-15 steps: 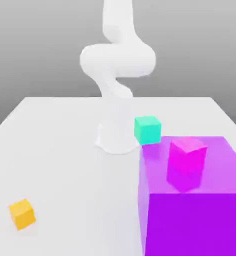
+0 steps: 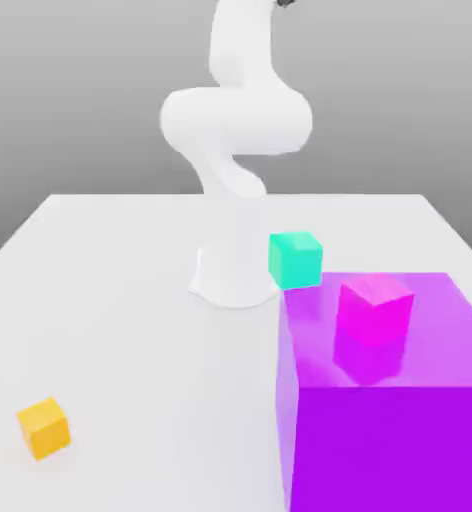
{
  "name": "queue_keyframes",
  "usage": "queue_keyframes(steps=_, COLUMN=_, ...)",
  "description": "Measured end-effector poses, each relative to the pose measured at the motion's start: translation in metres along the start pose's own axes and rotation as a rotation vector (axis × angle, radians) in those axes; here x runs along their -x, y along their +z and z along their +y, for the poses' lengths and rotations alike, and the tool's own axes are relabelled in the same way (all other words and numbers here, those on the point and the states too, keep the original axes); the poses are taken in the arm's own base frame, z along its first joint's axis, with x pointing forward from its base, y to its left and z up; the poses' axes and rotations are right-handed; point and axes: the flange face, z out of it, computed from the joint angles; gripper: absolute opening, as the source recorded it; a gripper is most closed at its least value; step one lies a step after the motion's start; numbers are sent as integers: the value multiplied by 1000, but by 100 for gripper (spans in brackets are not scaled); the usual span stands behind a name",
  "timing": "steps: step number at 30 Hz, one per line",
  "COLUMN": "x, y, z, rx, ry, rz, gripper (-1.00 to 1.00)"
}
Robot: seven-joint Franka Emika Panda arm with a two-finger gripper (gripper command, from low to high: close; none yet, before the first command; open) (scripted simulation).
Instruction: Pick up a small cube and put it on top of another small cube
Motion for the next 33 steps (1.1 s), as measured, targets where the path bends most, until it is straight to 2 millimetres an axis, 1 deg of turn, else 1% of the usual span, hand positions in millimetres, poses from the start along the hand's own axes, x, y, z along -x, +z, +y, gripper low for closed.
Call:
queue_keyframes(steps=3, x=37, y=27, z=8, rx=45, ry=87, rz=-5, gripper=0)
queue_keyframes(steps=7, x=80, y=75, z=23, rx=120, ry=209, rz=0, gripper=0)
queue_keyframes(steps=11, x=114, y=134, z=43, rx=212, ry=342, rz=21, gripper=0)
queue_keyframes(steps=15, x=136, y=202, z=69, rx=315, ry=486, rz=58, gripper=0)
queue_keyframes(steps=18, x=144, y=257, z=93, rx=398, ry=604, rz=98, gripper=0)
queue_keyframes(steps=21, x=145, y=312, z=120, rx=483, ry=731, rz=146, gripper=0)
queue_keyframes(steps=24, x=139, y=366, z=153, rx=571, ry=866, rz=203, gripper=0)
queue_keyframes(steps=27, x=125, y=419, z=190, rx=660, ry=1012, rz=271, gripper=0)
queue_keyframes(steps=28, x=123, y=435, z=202, rx=679, ry=1042, rz=286, gripper=0)
queue_keyframes(steps=31, x=125, y=478, z=238, rx=695, ry=1070, rz=299, gripper=0)
queue_keyframes(steps=32, x=125, y=486, z=246, rx=698, ry=1073, rz=300, gripper=-100)
queue_keyframes(steps=33, x=125, y=486, z=246, rx=698, ry=1073, rz=300, gripper=-100)
